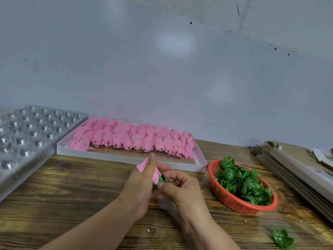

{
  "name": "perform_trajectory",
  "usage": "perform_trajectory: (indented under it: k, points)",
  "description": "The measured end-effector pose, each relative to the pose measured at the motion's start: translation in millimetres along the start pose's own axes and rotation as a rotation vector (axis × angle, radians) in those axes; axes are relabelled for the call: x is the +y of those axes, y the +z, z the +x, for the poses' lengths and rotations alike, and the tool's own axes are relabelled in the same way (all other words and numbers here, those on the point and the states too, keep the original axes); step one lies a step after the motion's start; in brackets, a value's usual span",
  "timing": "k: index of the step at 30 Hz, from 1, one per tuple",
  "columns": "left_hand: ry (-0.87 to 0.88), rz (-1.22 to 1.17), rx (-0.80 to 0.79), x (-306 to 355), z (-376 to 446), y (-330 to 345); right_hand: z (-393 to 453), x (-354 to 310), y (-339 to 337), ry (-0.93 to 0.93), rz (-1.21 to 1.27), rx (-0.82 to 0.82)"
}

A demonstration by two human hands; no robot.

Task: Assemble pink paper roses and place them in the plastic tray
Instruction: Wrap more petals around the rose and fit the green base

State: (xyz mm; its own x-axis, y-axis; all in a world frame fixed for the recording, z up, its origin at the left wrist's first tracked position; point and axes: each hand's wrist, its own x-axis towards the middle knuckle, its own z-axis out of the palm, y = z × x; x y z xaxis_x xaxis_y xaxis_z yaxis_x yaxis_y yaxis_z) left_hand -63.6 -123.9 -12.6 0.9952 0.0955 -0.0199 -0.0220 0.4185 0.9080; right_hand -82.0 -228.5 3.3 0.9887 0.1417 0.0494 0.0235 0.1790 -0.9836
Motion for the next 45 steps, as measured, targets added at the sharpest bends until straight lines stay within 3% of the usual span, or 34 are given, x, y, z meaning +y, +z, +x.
perform_trajectory:
  k: [7, 11, 16, 21, 34, 41, 45]
  points:
    - [-0.020, 0.024, 0.024, 0, 0, 0, 0, -3, -3, 0.112, 0.120, 0.004]
    - [0.038, 0.058, 0.020, 1, -2, 1, 1, -1, -4, 0.184, 0.059, 0.004]
    - [0.065, 0.107, 0.017, -1, -3, 1, -1, -3, -1, 0.165, 0.023, 0.000]
    - [0.069, 0.142, -0.025, -2, -3, 0, 3, -2, -5, 0.181, 0.054, 0.096]
    - [0.217, 0.226, 0.061, -7, -7, 8, 4, 5, 0, 0.152, 0.109, 0.121]
    - [0.156, 0.094, 0.030, 4, -3, 0, 6, 4, -7, 0.191, 0.251, 0.048]
    - [0.081, 0.024, 0.025, 5, -1, -2, 5, 10, -5, 0.162, 0.012, -0.068]
